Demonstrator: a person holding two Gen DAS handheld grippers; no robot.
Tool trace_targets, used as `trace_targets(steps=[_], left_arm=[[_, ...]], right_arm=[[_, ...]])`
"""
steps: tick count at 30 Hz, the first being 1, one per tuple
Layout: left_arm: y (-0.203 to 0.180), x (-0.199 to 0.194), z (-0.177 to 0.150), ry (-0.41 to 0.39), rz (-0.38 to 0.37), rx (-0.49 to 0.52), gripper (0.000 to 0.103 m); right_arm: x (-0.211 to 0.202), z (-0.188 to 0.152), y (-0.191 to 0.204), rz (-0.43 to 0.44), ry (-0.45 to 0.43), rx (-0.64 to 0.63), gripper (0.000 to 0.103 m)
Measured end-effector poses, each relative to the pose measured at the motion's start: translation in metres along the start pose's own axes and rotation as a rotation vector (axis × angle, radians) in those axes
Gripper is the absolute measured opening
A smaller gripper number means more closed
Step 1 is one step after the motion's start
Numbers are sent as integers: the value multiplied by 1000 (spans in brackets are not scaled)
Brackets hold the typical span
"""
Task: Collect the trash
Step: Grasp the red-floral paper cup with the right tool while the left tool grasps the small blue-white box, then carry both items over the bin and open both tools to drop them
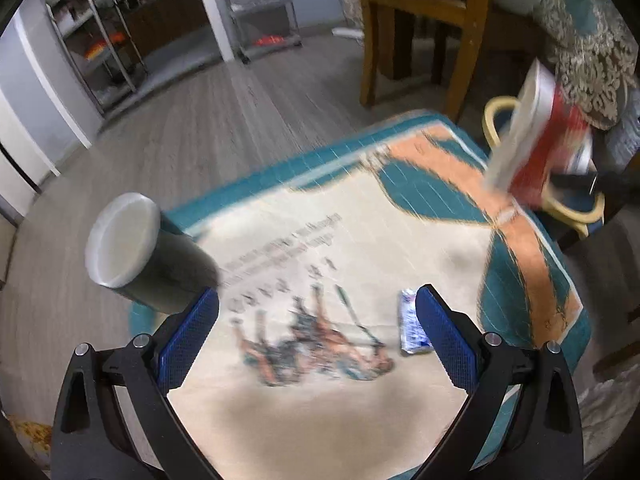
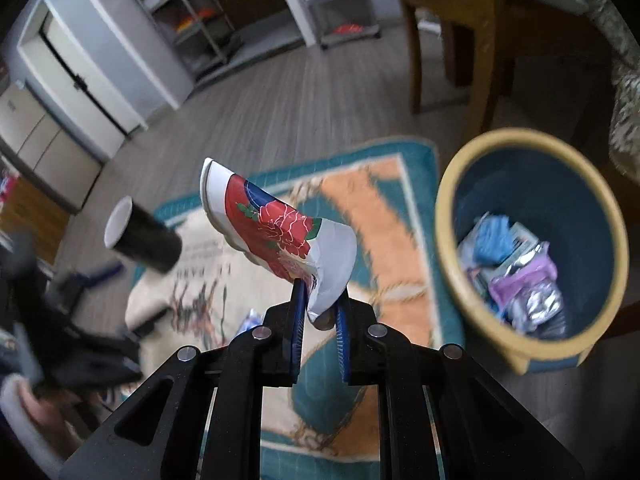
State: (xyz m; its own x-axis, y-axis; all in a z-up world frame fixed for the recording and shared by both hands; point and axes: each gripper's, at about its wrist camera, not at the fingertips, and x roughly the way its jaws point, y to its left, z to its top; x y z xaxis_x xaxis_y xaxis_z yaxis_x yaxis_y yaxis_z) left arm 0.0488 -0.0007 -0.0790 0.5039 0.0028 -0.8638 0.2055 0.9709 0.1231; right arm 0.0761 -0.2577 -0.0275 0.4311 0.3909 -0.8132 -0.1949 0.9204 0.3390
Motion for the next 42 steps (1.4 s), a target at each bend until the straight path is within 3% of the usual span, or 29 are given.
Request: trace_targets(steps=[5,13,16,18,20,23,30,35,42], left_arm=[[-29,32,-5,60,3,62,97],[-60,56,-12,148,-96,119,92],[-64,68,-16,210,-130,134,72],[-65,75,-18,260,-153,131,37],[-64,74,-15,264,-171,108,30],[-65,66,-7,230,-179,90,29],[-100,29,32,65,-243,120,29],[-144,18,70,-21,-318,148,29],[-216,26,98,-63,-393,232,29]], right_arm=[[-15,13,-5,-10,-54,-13,15],[-58,34,-25,-21,-110,-81,15],[-70,42,-51,-16,-142,-14,15],[-71,45,-61,-38,-147,-10,15],[-70,47,-67,-67,-151,-24,15],[-76,50,-78,-97,-170,-27,15],[-87,56,-125,-190,-212,81,15],[-69,49,-155,-240,-152,134,15],[-56,35,-189,-284,-94,187,15]])
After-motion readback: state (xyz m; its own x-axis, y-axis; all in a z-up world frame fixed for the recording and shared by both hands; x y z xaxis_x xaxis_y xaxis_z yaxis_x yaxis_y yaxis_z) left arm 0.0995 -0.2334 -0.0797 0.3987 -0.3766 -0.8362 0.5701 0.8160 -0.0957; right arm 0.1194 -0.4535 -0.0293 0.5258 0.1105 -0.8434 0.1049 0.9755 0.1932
